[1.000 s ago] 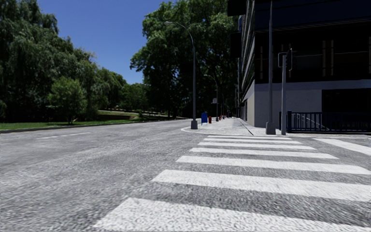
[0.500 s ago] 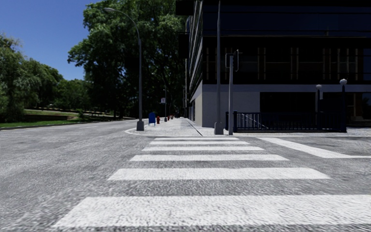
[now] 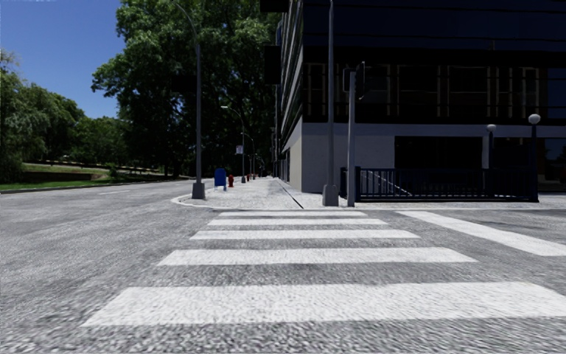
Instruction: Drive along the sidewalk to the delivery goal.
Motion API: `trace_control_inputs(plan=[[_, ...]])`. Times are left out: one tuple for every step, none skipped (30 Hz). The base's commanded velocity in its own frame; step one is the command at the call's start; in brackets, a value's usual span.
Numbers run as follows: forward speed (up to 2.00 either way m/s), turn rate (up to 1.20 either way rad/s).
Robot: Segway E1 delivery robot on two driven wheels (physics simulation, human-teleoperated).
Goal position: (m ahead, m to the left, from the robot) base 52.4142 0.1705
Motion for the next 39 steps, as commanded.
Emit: trace_control_inputs(plan=[[1.98,0.0],[1.98,0.08],[1.98,0.18],[1.98,0.18],[1.98,0.22],[1.98,0.25],[1.98,0.27],[1.98,0.27],[1.98,0.23],[1.98,0.15],[1.98,0.14],[1.98,0.14],[1.98,0.13],[1.98,0.13],[1.98,0.13],[1.98,0.13],[1.98,0.13],[1.98,0.13],[1.97,0.13],[1.97,0.13],[1.97,0.13],[1.97,0.08],[1.98,0.04],[1.98,0.04],[2.0,0.06],[2.0,0.14],[2.0,0.18],[2.0,0.18],[2.0,0.19],[2.0,0.19],[2.0,0.19],[2.0,0.19],[2.0,0.19],[2.0,0.22],[2.0,0.28],[2.0,0.31],[2.0,0.32],[2.0,0.32],[2.0,0.32]])
